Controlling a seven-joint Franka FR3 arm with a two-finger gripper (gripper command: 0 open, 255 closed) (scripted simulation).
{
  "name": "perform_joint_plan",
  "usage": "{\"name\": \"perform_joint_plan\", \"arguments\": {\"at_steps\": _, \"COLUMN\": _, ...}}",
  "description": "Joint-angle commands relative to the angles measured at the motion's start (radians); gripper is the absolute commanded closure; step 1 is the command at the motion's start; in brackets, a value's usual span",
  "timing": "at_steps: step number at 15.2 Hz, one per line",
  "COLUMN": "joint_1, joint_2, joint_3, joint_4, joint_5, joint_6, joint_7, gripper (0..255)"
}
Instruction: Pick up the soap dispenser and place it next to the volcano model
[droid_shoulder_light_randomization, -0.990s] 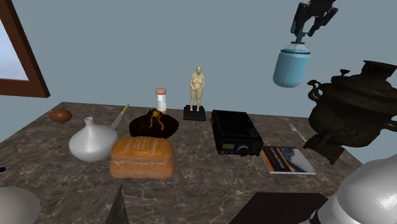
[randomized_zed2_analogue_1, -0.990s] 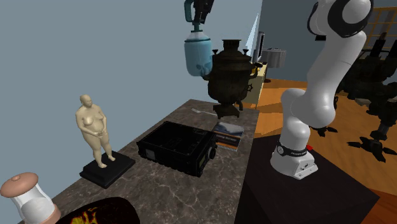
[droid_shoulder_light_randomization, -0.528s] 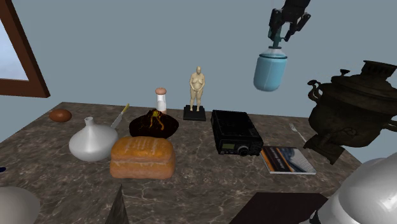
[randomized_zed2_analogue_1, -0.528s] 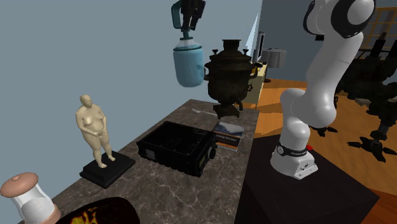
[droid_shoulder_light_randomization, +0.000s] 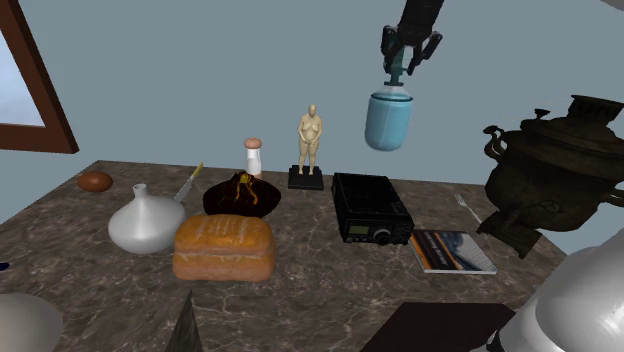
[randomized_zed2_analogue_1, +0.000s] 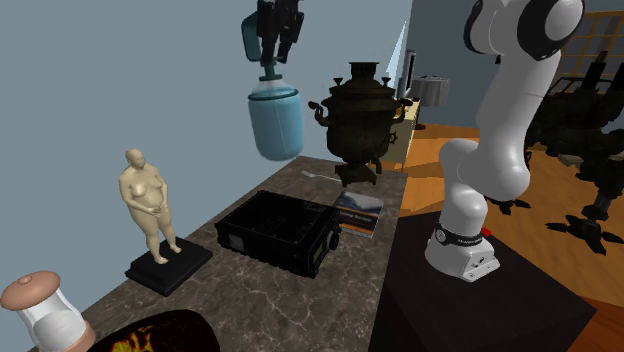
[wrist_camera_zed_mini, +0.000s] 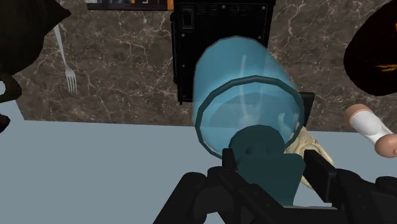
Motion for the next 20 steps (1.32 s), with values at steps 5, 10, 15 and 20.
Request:
{"name": "perform_joint_plan", "arguments": {"at_steps": 5, "joint_1": 0.046, "joint_2": 0.112, "joint_3": 0.074, "joint_4": 0.057, "joint_5": -0.027, "joint_6": 0.036, "joint_7": 0.127, "gripper": 255}}
{"name": "perform_joint_plan", "arguments": {"at_steps": 10, "joint_1": 0.093, "joint_2": 0.236, "joint_3": 0.126, "joint_4": 0.153, "joint_5": -0.064, "joint_6": 0.044, "joint_7": 0.226, "gripper": 255}}
{"name": "perform_joint_plan", "arguments": {"at_steps": 15, "joint_1": 0.153, "joint_2": 0.391, "joint_3": 0.165, "joint_4": 0.302, "joint_5": -0.115, "joint_6": 0.027, "joint_7": 0.314, "gripper": 255}}
{"name": "perform_joint_plan", "arguments": {"at_steps": 20, "joint_1": 0.161, "joint_2": 0.398, "joint_3": 0.169, "joint_4": 0.244, "joint_5": -0.120, "joint_6": 0.088, "joint_7": 0.342, "gripper": 255}}
